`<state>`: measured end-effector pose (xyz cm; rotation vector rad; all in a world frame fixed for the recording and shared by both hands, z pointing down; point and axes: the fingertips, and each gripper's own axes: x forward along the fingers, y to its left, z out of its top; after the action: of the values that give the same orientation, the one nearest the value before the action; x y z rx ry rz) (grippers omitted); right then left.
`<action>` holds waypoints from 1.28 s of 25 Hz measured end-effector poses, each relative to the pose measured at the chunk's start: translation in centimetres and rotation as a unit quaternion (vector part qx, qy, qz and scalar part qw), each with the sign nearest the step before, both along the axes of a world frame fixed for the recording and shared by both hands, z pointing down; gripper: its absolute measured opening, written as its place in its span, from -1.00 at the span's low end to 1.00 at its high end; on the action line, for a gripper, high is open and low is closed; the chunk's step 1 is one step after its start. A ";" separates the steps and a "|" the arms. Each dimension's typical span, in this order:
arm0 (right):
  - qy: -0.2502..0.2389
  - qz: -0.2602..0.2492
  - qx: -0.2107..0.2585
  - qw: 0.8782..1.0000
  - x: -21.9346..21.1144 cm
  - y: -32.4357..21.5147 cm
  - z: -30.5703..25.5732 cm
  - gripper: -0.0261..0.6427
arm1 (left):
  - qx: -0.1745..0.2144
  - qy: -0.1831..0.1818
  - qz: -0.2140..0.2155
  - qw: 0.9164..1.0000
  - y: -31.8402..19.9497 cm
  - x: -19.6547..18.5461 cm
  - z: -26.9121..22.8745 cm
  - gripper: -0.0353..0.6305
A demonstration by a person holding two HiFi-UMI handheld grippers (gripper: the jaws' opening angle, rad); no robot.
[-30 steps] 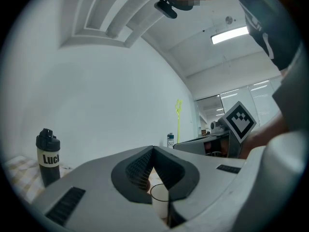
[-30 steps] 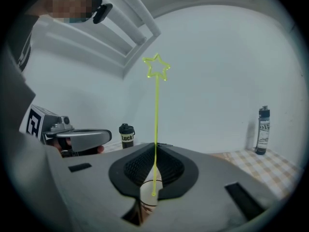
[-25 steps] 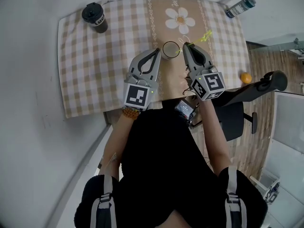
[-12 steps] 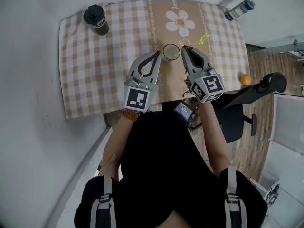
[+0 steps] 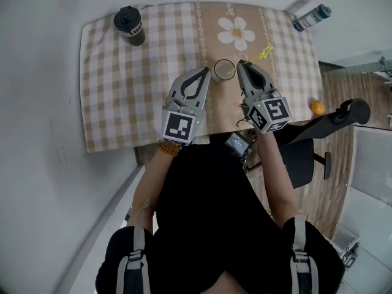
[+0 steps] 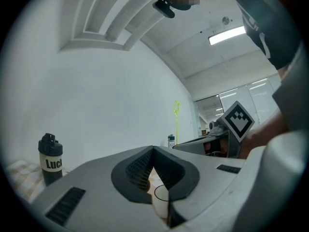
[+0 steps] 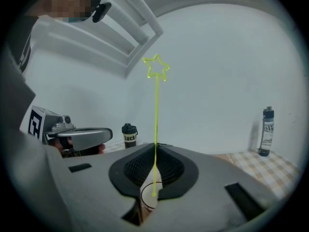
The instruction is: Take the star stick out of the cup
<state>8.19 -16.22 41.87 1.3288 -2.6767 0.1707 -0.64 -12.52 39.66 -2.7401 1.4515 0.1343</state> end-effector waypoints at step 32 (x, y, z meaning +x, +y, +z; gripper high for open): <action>0.016 -0.009 -0.004 1.000 -0.8 -1.0 0.5 -0.89 | -0.016 0.022 -0.002 1.000 -1.4 -0.9 0.3 -0.89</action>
<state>7.40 -17.19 42.39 1.2941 -2.6579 0.1556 -1.57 -13.95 39.93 -2.7763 1.4813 0.1731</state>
